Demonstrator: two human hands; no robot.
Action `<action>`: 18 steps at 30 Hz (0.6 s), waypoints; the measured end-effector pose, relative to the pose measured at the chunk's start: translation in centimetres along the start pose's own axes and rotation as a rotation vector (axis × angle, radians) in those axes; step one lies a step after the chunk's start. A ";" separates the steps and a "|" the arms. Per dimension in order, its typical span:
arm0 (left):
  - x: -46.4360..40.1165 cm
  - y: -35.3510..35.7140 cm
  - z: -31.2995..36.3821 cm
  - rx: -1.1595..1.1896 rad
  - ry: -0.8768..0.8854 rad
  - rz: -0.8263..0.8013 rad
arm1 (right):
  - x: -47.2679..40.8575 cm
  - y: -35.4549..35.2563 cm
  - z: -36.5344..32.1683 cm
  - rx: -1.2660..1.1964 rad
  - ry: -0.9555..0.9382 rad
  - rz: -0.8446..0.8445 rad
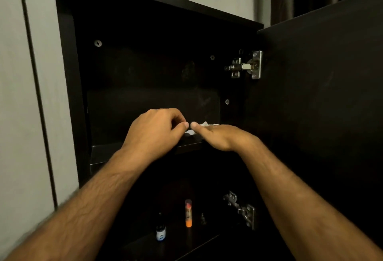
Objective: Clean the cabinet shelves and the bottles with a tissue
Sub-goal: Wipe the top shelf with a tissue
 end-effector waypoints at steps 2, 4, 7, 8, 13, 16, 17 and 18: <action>-0.1 0.3 0.1 0.005 0.005 -0.002 | 1.1 0.2 -0.8 -0.015 -0.094 0.004; 0.0 0.7 -0.1 0.005 0.008 -0.012 | 1.6 0.1 0.4 -0.058 -0.071 0.003; 0.3 0.6 -0.9 0.007 -0.003 -0.013 | 0.6 -0.3 2.6 -0.049 0.171 -0.035; 0.4 0.5 -1.2 0.010 -0.012 -0.006 | 0.2 -0.4 2.8 -0.054 0.246 -0.054; 0.8 0.3 -2.2 0.055 -0.053 0.000 | -1.3 -0.2 0.3 -0.149 0.222 -0.107; 1.1 0.3 -2.3 0.074 -0.057 -0.001 | -0.9 -0.1 1.1 -0.129 0.224 -0.085; 1.2 0.4 -2.4 0.081 -0.058 -0.001 | -0.8 -0.1 1.5 -0.115 0.236 -0.080; 1.2 0.4 -2.4 0.085 -0.060 0.003 | -0.6 -0.4 1.8 -0.110 0.251 -0.077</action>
Point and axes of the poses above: each hand's wrist, its own x-axis away from the middle knuckle, its own y-axis out of the palm, z = x × y, the point moved 10 cm from there along -x, towards the middle knuckle, and after that the axes turned 9 degrees about -z, right-handed, at the moved point
